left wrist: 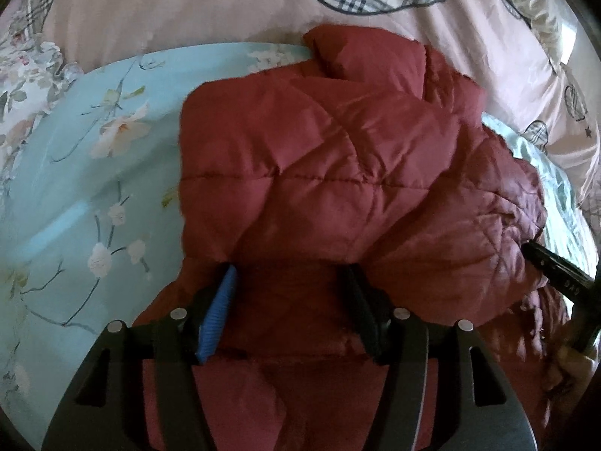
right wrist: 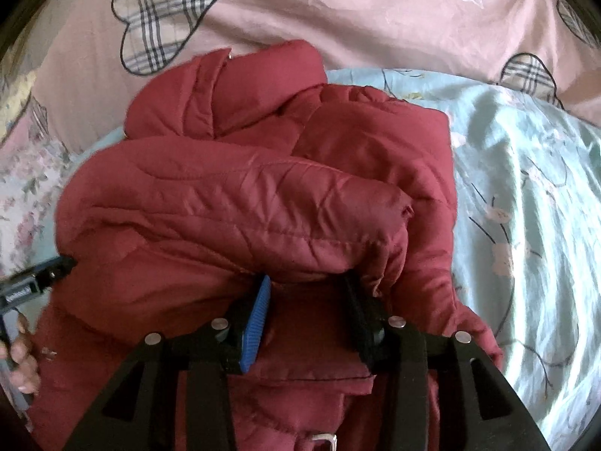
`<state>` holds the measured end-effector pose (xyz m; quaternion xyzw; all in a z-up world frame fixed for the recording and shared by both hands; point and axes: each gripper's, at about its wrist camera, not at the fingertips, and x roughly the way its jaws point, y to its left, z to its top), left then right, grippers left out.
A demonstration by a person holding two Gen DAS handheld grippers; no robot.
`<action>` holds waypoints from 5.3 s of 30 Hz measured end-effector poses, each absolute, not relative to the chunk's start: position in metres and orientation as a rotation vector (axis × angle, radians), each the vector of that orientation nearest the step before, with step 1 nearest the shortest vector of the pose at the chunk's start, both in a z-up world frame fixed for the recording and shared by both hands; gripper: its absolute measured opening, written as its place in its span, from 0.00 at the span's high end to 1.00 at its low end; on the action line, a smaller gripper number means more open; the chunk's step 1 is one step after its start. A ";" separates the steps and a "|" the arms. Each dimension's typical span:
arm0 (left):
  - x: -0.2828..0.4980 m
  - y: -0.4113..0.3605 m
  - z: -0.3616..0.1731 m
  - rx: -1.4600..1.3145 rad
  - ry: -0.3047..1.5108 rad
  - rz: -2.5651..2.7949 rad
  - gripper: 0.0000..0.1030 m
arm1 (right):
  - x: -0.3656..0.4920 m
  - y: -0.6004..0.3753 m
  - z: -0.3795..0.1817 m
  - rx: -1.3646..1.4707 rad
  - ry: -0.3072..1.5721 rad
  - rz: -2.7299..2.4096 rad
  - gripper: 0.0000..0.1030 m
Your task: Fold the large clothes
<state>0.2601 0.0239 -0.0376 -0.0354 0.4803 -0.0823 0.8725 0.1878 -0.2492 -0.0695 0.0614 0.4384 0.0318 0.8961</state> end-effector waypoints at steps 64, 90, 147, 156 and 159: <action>0.025 0.114 -0.017 -0.208 1.109 -0.139 0.41 | -0.085 -0.309 -0.037 0.323 0.970 -0.002 0.33; -0.008 0.115 -0.045 -0.221 1.181 -0.224 0.38 | -0.108 -0.303 -0.052 0.329 1.011 0.062 0.46; 0.072 0.114 0.087 -0.299 0.758 -0.324 0.85 | -0.043 -0.309 0.060 0.397 0.591 0.278 0.78; 0.108 0.102 0.090 -0.280 0.764 -0.290 0.85 | 0.000 -0.315 0.064 0.412 0.587 0.271 0.76; 0.124 0.100 0.092 -0.282 0.764 -0.277 0.85 | 0.018 -0.318 0.066 0.436 0.581 0.269 0.75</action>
